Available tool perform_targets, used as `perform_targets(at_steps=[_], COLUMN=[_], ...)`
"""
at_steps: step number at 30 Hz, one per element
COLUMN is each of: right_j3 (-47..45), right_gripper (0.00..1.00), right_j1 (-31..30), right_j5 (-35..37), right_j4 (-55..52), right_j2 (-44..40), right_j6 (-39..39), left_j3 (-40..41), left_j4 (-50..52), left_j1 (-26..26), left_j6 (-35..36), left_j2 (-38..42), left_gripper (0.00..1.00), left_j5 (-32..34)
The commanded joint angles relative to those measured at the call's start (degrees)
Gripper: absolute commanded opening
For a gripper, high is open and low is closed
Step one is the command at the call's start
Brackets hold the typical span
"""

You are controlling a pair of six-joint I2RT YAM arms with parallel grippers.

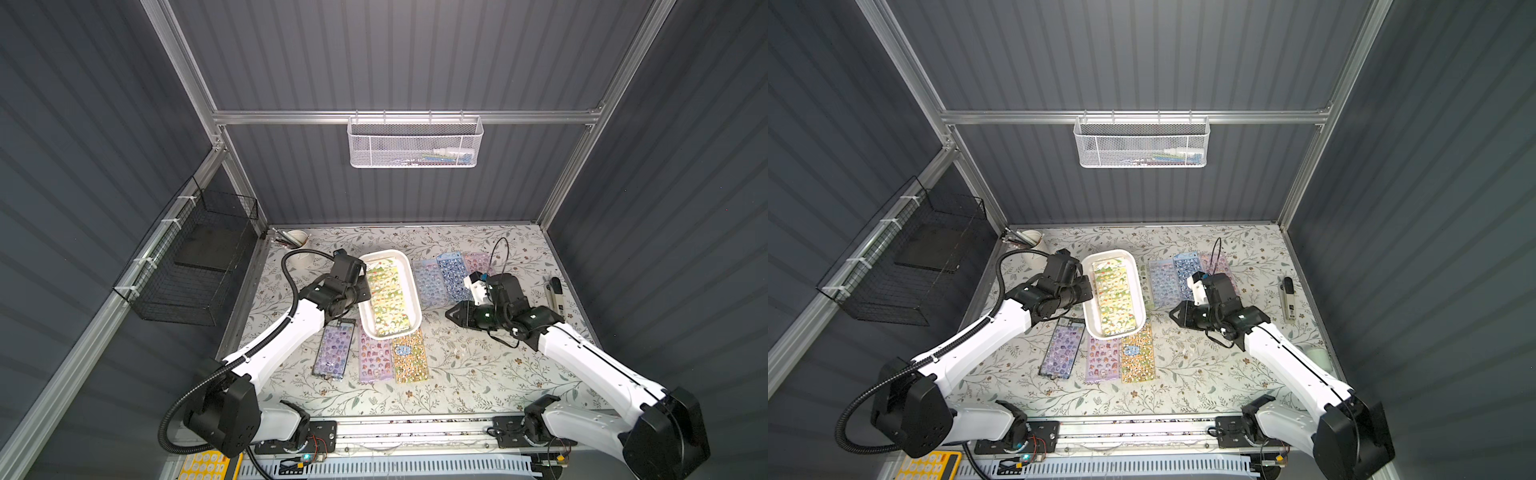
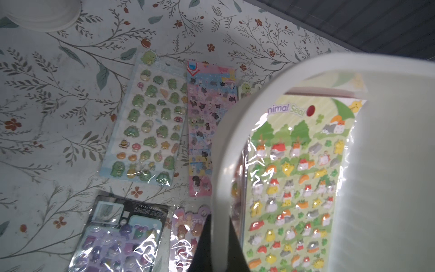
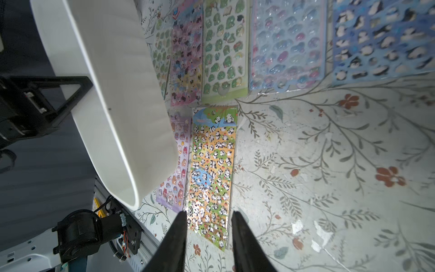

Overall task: Take the stickers out of the storage box
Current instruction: Pick up the sticker from the storage box.

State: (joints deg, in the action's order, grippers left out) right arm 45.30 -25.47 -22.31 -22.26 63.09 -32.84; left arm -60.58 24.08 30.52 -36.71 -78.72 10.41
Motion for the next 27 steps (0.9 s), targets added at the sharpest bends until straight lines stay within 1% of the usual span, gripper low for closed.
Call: perform_targets(at_steps=[1,6,10,16,20,23,27], right_j3=[3.3,5.8,5.6,7.4,10.0,11.5,12.8], right_gripper=[0.34,0.35,0.35,0.35,0.34,0.32,0.31], right_j1=[0.8,1.0,1.0,1.0,1.0,1.0,0.9], right_j5=[2.3,2.4,2.4,2.4,2.4,2.4,2.4], right_j4=[-6.9,-7.1,-3.9,-2.5,-3.3,-3.7,-4.0], right_j2=[-2.4,-4.4,-5.4,-5.3,-4.2,-3.0,-2.0], right_j6=[3.0,2.6,1.2,1.5,2.4,2.9,2.9], left_j3=[-3.0,-4.5,-8.8,-14.5,-16.3,-17.6,-19.2], left_j4=[-3.5,-4.7,-3.2,-0.6,-0.2,-0.1,-0.1], left_j1=[0.1,1.2,3.5,6.7,8.5,10.3,12.7], left_j6=[-2.3,-3.7,-3.6,-3.1,-3.6,-4.1,-5.7], left_j2=[-1.5,-5.2,-9.3,-13.9,-15.9,-17.6,-20.2], left_gripper=[0.0,0.0,0.0,0.0,0.0,0.0,0.0], left_j5=[0.1,-0.1,1.1,4.5,6.5,8.0,11.6])
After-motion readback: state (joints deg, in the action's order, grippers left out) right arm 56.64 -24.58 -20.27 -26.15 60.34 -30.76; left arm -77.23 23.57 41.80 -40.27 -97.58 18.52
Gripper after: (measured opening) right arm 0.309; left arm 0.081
